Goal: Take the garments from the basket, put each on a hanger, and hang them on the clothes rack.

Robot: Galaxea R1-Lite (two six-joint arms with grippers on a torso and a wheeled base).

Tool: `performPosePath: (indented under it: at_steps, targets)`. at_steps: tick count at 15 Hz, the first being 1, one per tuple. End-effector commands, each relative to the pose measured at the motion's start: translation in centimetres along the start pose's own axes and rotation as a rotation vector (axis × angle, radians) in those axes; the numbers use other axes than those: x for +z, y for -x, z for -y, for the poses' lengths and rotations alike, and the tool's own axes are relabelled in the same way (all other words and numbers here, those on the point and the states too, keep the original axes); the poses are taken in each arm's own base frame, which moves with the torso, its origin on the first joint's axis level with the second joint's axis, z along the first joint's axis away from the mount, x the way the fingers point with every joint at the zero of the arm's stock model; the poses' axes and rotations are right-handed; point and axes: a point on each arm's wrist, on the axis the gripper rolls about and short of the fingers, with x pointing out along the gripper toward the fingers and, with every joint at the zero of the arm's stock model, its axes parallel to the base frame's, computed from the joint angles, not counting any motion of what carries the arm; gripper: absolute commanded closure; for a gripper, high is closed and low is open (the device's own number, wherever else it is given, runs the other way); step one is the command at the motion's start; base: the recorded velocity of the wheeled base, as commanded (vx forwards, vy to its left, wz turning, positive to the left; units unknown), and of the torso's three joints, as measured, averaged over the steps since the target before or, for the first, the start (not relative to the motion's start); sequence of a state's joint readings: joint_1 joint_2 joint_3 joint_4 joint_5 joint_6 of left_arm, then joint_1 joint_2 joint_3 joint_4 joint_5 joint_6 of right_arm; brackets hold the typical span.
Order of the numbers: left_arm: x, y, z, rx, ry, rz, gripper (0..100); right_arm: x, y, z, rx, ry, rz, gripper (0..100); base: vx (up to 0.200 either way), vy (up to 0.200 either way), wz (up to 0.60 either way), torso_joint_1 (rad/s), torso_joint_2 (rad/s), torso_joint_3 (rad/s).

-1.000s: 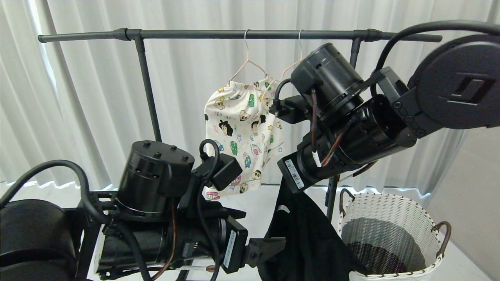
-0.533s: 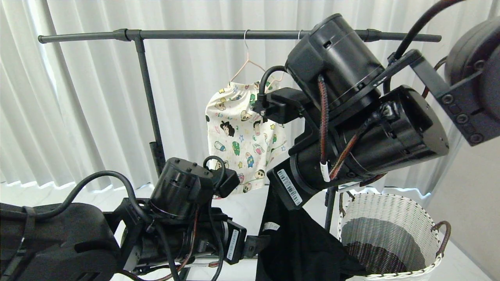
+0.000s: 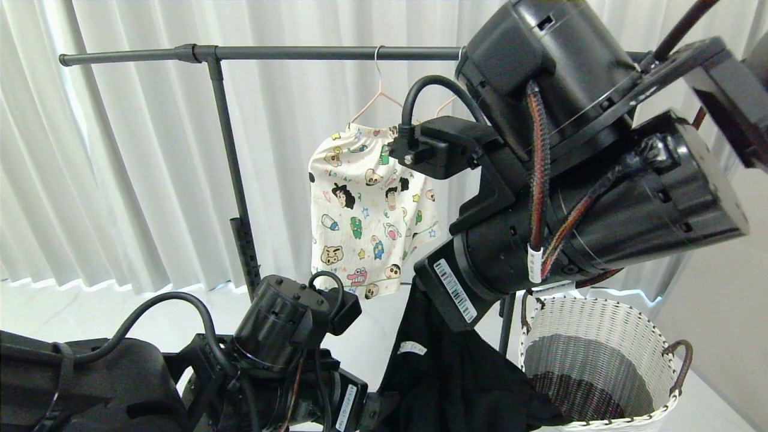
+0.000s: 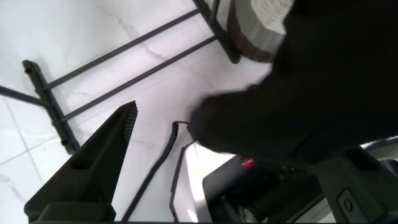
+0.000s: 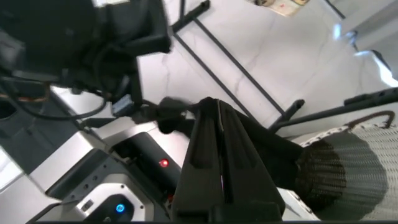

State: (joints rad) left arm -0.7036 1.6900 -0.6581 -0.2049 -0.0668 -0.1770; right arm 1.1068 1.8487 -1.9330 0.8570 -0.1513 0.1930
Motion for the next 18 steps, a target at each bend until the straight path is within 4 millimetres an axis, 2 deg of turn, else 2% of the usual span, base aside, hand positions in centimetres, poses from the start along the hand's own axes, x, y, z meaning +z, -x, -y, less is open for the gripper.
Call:
performPosePath:
  at_steps: [1, 5, 7, 9, 12, 13, 15, 17, 18]
  targets:
    - [-0.1, 0.1, 0.2, -0.004, -0.004, -0.001, 100, 0.0, 0.3, -0.3, 0.010, 0.005, 0.007, 100, 0.000, 0.000, 0.00, 0.000, 0.00, 0.000]
    - [-0.4, 0.1, 0.0, 0.025, -0.005, -0.005, 100, 0.0, 0.2, -0.1, 0.003, 0.001, 0.006, 100, 0.000, 0.000, 0.00, 0.000, 0.00, 0.000]
    - [-1.4, 0.5, -0.2, 0.150, -0.013, -0.006, 100, 0.1, 0.0, 0.7, -0.021, -0.028, 0.004, 100, 0.000, 0.000, 0.00, 0.000, 0.00, 0.000]
    - [-3.2, 1.7, -0.5, 0.262, -0.022, -0.004, 100, 0.2, -1.2, 1.3, -0.042, -0.111, -0.011, 100, 0.000, 0.000, 0.00, 0.000, 0.00, 0.000]
    - [-4.3, 4.0, -1.7, 0.299, 0.017, 0.036, 100, 0.2, -2.9, 1.0, -0.050, -0.206, -0.032, 100, 0.000, 0.000, 0.00, 0.000, 0.00, 0.000]
    - [-4.0, 4.7, -1.9, 0.297, 0.034, 0.068, 100, 0.3, -3.5, 0.8, -0.048, -0.208, -0.026, 100, 0.000, 0.000, 0.00, 0.000, 0.00, 0.000]
    - [-2.0, 6.5, -3.1, 0.276, 0.095, 0.174, 100, 1.1, -4.5, 0.6, -0.030, -0.219, 0.043, 100, 0.000, 0.000, 0.00, 0.000, 0.00, 0.000]
    - [0.9, 9.3, -5.0, 0.280, 0.156, 0.267, 100, 2.0, -5.1, 0.6, -0.014, -0.231, 0.116, 100, 0.000, 0.000, 0.00, 0.000, 0.00, 0.000]
    - [3.2, 12.0, -5.8, 0.297, 0.189, 0.288, 100, 2.6, -5.2, 0.9, -0.008, -0.248, 0.173, 100, 0.000, 0.000, 0.00, 0.000, 0.00, 0.000]
